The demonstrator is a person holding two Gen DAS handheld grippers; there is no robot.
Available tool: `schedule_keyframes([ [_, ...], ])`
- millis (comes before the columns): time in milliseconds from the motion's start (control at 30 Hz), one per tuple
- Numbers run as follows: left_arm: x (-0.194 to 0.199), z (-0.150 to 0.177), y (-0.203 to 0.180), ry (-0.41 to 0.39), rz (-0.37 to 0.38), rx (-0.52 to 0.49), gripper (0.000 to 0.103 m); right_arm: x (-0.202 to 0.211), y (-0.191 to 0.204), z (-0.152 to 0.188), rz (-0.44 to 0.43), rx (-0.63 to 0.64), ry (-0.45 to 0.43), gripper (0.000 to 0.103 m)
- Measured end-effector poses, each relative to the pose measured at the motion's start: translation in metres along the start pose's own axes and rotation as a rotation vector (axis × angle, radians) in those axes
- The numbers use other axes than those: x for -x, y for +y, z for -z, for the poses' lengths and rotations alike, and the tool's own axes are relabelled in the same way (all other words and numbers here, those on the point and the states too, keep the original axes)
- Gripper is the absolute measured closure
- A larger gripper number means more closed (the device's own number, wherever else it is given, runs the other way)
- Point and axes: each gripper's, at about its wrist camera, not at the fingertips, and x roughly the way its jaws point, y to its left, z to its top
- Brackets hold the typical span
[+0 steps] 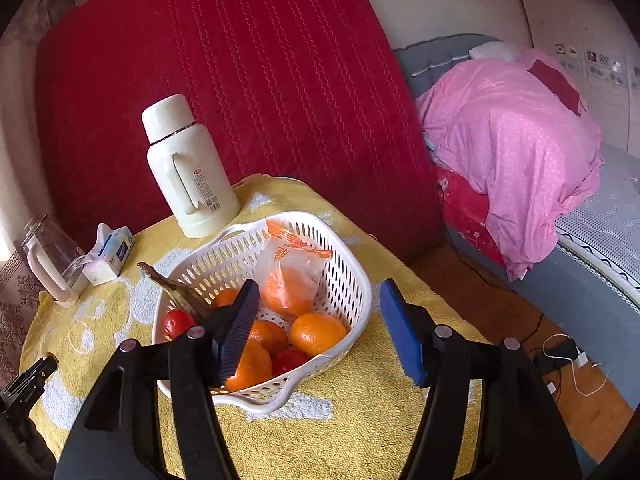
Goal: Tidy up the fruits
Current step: 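Carry the orange into the white basket and open the right gripper, then carry the kiwi over the basket and open the left gripper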
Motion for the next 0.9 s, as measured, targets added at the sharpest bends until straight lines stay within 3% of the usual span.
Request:
schedule_keyframes([
  [167,0.0,-0.002,-0.01,0.02,0.039,-0.006,0.074,0.002,-0.002,-0.002,0.008,0.011,-0.022,0.036],
  [433,0.01,-0.009,-0.052,0.027,0.132,-0.056,0.074,0.008,-0.001,-0.011,-0.007,0.052,-0.059,0.02],
  [500,0.011,-0.012,-0.066,0.035,0.166,-0.068,0.074,0.008,-0.004,-0.011,-0.012,0.039,-0.062,0.011],
  [700,0.012,-0.024,-0.113,0.032,0.228,-0.128,0.074,-0.001,-0.019,-0.01,-0.023,-0.013,-0.032,0.003],
  [900,0.009,-0.035,-0.16,0.021,0.266,-0.184,0.074,-0.004,-0.033,0.001,0.017,-0.12,-0.042,0.003],
])
